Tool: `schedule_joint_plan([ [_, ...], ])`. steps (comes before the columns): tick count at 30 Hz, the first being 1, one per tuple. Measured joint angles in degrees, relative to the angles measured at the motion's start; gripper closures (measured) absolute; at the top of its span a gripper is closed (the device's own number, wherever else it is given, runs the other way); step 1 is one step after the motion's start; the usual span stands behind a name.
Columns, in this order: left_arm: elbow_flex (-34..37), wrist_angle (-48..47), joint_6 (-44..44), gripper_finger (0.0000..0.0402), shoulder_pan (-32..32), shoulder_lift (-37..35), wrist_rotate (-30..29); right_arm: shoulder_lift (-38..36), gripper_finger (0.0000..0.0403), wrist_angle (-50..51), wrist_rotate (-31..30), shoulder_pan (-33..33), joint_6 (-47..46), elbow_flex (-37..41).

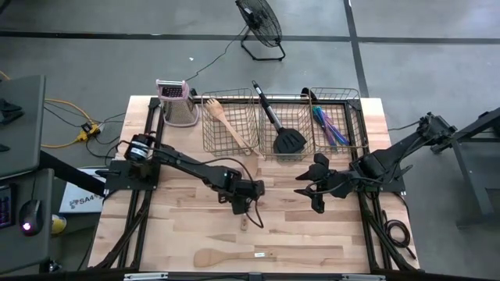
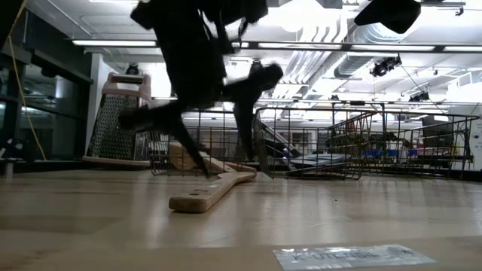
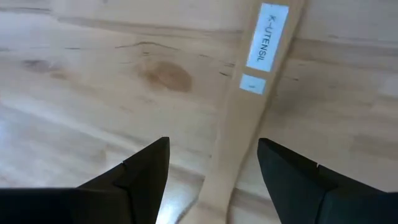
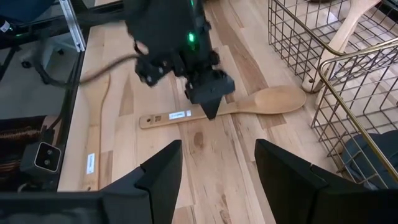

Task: Pick & Place Kitchen Items
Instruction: Put the wooden serving spoon into the left mesh basket

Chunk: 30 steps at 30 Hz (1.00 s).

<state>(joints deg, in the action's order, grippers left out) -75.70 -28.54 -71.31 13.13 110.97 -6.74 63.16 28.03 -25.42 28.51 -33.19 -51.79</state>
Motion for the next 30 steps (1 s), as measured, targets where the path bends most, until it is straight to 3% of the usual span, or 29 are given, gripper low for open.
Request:
schedule_joint_plan([
  [9, -0.28, 0.36, -3.91, 0.0178, -0.23, 2.26, 0.15, 0.0, 0.0208, 0.2, 0.03, -0.02, 0.0, 0.0],
  [21, 0.36, -1.49, -3.14, 0.0306, -1.17, 3.01, 2.82, 0.0, 0.0208, 0.38, 0.01, -0.02, -0.02, 0.0],
  [30, 0.33, -5.34, 10.81, 0.0336, -1.14, 3.57, 4.51, 0.0, 0.0208, 0.42, 0.01, 0.0, 0.0, 0.0],
])
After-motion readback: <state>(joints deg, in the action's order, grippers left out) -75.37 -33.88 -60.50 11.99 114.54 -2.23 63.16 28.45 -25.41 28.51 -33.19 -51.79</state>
